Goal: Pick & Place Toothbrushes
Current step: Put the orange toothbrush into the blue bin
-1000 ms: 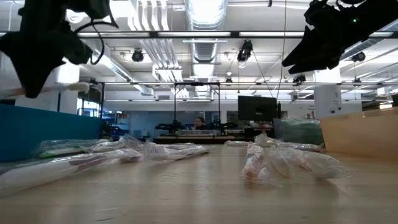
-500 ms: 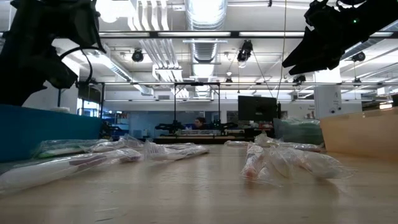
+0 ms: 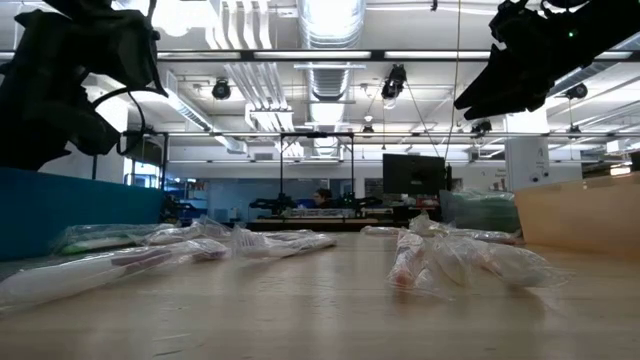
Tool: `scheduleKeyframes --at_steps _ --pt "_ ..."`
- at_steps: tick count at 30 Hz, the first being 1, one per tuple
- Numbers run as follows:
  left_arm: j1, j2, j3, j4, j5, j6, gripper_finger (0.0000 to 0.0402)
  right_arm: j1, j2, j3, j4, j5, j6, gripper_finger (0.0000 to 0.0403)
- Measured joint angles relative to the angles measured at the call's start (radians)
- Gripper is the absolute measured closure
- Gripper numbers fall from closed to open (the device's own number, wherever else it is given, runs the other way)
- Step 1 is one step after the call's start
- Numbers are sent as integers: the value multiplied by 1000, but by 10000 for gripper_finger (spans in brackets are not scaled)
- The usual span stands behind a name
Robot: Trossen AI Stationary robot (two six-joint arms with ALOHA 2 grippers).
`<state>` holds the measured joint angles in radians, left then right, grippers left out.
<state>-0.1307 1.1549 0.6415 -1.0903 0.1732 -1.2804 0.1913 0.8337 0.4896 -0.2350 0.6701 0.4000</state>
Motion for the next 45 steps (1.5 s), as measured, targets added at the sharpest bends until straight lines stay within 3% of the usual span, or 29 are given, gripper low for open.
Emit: scheduleKeyframes --at_steps 14,25,31,36,42,45 --pt "3 0 53 -27 -1 63 232 0 0 0 1 0 0 61" --pt "4 0 250 -100 -70 111 225 0 0 0 1 0 0 75" --pt "4 0 379 -98 -176 157 225 0 0 0 1 0 0 89" --pt "4 0 465 -89 -350 240 225 0 0 0 1 0 0 94" --pt "4 0 497 -21 -565 398 225 0 0 0 2 0 -4 103" --pt "9 6 497 53 -593 484 225 0 0 0 4 0 -7 106"
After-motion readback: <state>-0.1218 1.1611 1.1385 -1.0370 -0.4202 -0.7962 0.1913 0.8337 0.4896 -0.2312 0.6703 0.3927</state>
